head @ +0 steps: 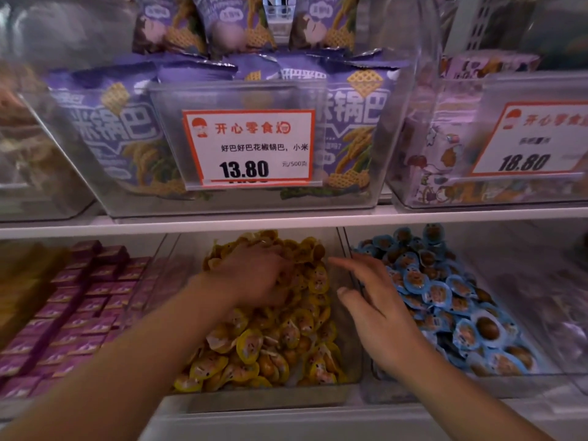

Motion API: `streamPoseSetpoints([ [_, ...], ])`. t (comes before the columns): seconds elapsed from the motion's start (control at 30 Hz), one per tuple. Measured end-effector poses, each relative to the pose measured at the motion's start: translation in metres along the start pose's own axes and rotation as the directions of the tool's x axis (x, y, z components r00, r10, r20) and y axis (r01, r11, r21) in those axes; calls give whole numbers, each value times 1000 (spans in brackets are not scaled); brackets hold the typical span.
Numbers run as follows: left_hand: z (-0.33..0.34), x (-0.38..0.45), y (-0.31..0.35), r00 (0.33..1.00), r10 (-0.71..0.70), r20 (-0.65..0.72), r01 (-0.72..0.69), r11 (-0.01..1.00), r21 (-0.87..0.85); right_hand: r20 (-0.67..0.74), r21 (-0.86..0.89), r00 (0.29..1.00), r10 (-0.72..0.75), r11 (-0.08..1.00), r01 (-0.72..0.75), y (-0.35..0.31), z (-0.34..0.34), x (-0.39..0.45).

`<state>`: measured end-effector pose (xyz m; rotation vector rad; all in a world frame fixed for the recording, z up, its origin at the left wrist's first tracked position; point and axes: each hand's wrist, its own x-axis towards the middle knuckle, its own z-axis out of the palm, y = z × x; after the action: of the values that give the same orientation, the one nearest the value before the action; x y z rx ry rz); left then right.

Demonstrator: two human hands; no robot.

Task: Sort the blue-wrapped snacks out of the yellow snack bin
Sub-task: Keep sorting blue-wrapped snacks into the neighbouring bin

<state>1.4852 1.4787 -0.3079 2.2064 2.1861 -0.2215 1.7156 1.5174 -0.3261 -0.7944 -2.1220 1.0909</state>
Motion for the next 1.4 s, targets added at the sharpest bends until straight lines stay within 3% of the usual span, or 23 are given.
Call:
streamPoseSetpoints([
  [0.13,-29,-19,-24,956,-31,293,27,999,17,-15,-6,1000,-5,1000,5,0,0,-1],
  [0.2,-34,-23,-25,925,-36,378,67,995,-68,-20,-9,1000,-8,1000,8,0,0,-2],
  [0.27,-37,-20,-18,951,-35,307,82,987,-140,-18,-11,1000,-10,1000,9,-1,0,-1],
  [0.37,-26,1,10,997,4,-80,-13,995,-104,-15,-5,1000,4,1000,-4,-3,0,-1],
  [0.4,-16,10,23,992,44,-122,-57,993,-108,-14,2,1000,8,1000,-8,-4,0,-1],
  [0.53,33,31,55,994,19,108,-10,997,-82,-2,29,1000,23,999,-23,-5,-1,-2],
  [0.63,37,20,34,995,71,74,-71,997,-12,12,22,1000,25,999,-25,-4,-2,-2],
  [0.8,3,-6,4,982,104,158,-106,994,9,7,8,1000,6,1000,-6,-3,-3,-2],
  [0.93,-7,-20,-10,996,-20,83,34,986,-165,-4,4,1000,5,1000,-5,-1,-2,-2],
  [1.03,-5,-29,-29,988,-153,-21,151,987,-50,-4,2,1000,-8,1000,8,-1,-2,-2],
  [1.13,10,-38,-36,914,-385,-128,389,921,10,-8,10,1000,-10,1000,10,-2,-1,-2],
  [1.27,32,-47,-11,856,-515,-36,484,826,-289,-13,6,1000,-23,1000,23,-2,0,-2],
  [1.4,46,-43,23,780,-626,29,593,722,-357,-23,-7,999,-26,1000,26,3,2,-1],
])
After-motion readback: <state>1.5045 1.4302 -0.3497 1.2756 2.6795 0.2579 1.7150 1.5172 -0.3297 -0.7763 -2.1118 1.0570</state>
